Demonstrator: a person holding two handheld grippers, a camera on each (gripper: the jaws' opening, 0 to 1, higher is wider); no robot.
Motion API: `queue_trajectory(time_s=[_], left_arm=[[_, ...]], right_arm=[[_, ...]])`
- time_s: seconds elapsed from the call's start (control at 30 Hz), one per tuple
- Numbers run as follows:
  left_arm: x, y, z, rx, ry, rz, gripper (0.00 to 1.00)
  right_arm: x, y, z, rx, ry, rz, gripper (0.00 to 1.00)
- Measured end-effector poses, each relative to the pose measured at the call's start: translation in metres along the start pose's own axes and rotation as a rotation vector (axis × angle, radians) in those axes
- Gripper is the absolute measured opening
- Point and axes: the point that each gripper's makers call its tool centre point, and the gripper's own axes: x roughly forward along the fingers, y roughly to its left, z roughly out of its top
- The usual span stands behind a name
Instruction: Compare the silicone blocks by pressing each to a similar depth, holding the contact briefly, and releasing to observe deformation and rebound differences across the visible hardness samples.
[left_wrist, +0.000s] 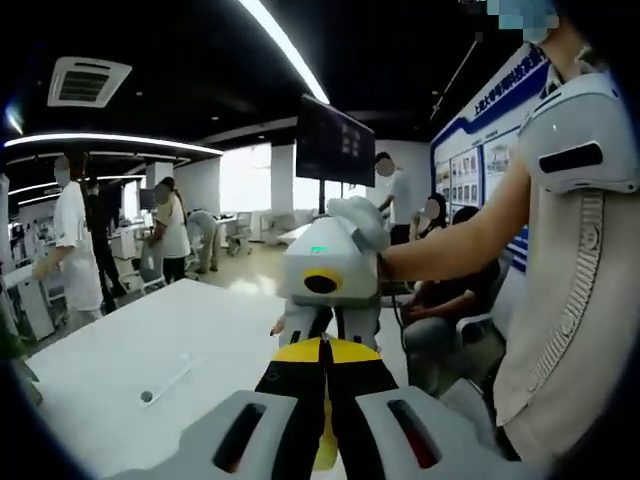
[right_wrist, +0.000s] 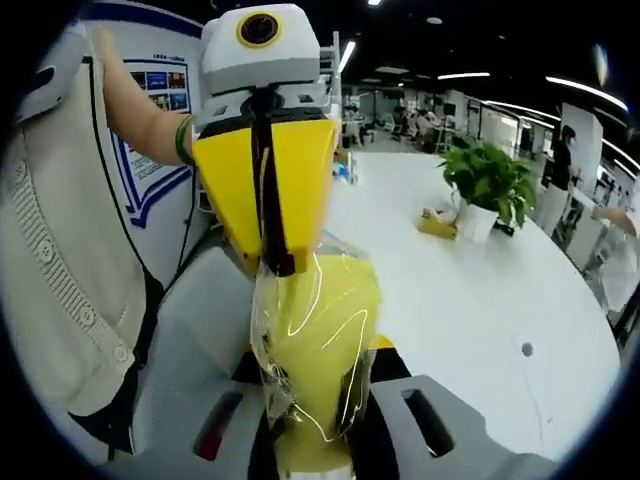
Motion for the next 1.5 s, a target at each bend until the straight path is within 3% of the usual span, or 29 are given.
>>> queue_trajectory(time_s=[0.43, 0.6, 1.5], left_arm=[[-0.002, -0.009, 0.006, 0.041, -0.006, 0.005, 0.00], [-0.004, -0.010, 0.005, 0.042, -0.001, 0.008, 0.00], [-0.002, -0.012, 0.004, 0.050, 0.018, 0.033, 0.00]], right_arm=[[-0.003, 0.005, 0.009, -0.062, -0.003, -0.036, 0.05], [-0.002, 0.010, 0.007, -0.033, 0.012, -0.012, 0.05], [-0.004, 0.007, 0.002, -0.052, 0.035, -0.035, 0.07]])
